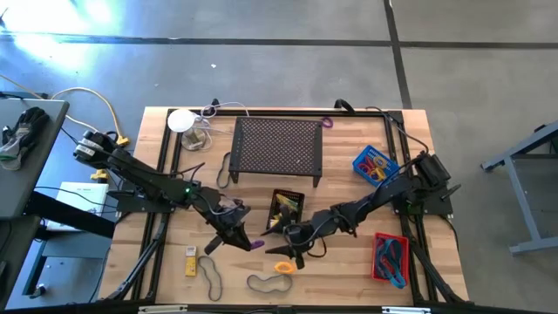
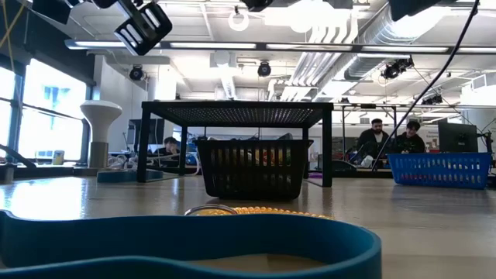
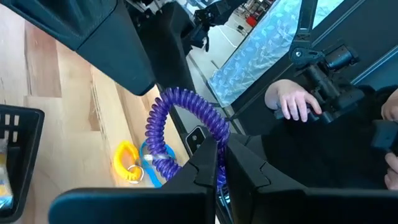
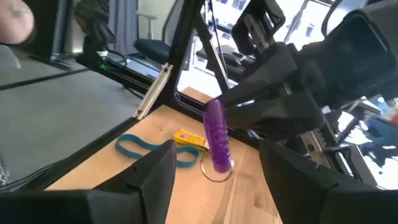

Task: Pick & Place Office Desk Supplies
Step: Put the purple spring keychain into the blue bin

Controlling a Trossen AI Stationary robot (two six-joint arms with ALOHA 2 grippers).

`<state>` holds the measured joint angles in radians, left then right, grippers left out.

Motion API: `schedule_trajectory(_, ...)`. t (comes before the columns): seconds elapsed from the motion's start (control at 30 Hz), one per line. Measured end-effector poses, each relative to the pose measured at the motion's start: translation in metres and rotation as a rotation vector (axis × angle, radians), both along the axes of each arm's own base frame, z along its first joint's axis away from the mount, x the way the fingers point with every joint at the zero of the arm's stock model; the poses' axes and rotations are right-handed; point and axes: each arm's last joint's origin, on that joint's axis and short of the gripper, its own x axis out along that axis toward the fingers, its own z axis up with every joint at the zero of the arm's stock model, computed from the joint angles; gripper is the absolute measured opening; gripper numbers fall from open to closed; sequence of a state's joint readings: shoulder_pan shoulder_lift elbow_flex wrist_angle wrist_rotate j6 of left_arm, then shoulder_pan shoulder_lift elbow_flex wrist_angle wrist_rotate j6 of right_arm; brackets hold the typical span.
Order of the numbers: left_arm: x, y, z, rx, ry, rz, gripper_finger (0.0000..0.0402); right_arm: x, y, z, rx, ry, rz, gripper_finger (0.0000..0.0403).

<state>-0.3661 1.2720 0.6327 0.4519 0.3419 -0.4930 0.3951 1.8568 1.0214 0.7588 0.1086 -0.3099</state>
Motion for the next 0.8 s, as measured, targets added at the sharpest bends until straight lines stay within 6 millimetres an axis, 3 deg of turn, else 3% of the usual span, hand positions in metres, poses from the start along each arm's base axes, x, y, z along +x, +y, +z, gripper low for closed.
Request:
schedule_trajectory(0.53, 0.006, 0.017, -0.002, 0.022, 0.007, 0.057, 0.0009, 0.008, -0.022, -0.002, 0.148, 0.060, -0.004, 0.0218)
schedule_trajectory(0.8, 0.011, 0.032, -0.002, 0.027, 0.003, 0.109, 0.0009, 0.008, -0.023, -0.006, 0.055, 0.082, 0.017, 0.0165)
